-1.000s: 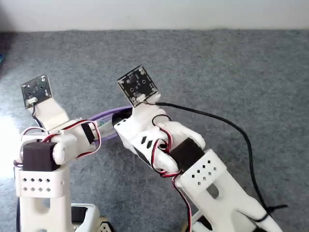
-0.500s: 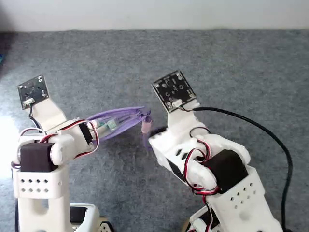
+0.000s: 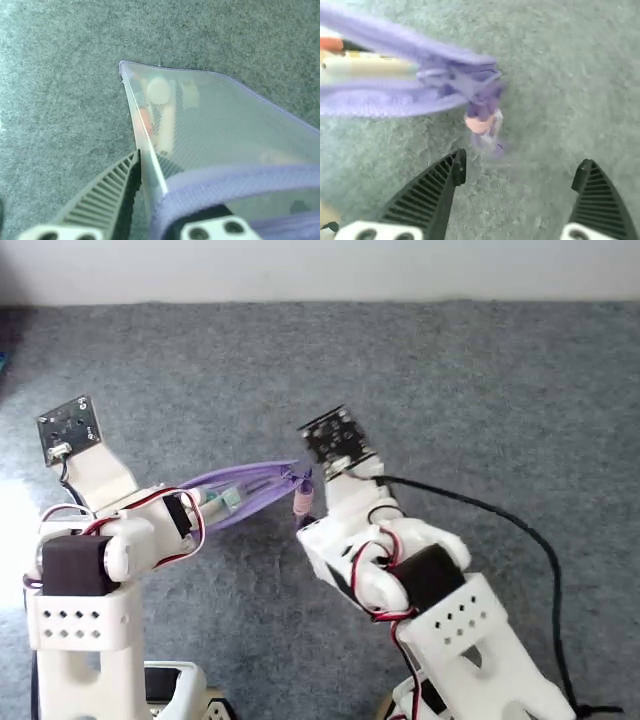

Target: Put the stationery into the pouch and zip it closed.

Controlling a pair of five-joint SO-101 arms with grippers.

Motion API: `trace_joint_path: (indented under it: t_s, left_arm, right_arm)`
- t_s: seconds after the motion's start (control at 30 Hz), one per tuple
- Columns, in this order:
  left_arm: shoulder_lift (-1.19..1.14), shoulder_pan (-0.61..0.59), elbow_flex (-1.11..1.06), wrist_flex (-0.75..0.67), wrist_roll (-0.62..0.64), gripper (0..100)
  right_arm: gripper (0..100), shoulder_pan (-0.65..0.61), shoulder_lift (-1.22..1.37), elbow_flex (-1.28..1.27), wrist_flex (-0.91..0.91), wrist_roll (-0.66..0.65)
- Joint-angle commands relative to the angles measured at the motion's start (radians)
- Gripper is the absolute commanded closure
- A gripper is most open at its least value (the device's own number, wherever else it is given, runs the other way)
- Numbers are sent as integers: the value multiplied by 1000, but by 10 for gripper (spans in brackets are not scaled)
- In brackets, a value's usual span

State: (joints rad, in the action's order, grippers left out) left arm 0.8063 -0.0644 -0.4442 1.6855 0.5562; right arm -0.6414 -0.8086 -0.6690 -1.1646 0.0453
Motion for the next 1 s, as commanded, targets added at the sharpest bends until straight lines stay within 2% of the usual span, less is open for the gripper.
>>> trace_joint_path:
  t_s: [0.0,0.23,0.5,0.97]
  left_arm:
    - [14,-5,5,-18,11,987]
    - [14,-5,5,-18,11,987]
    - [14,-5,5,-18,11,987]
    - [14,-5,5,-18,11,987]
  right_arm:
    - [656,-18,-19,-32,94,-29]
    - [664,-18,-16,-43,171,-34]
    - [824,-18,-16,-155,343,-144]
    - [826,-13,-16,-169,395,-146]
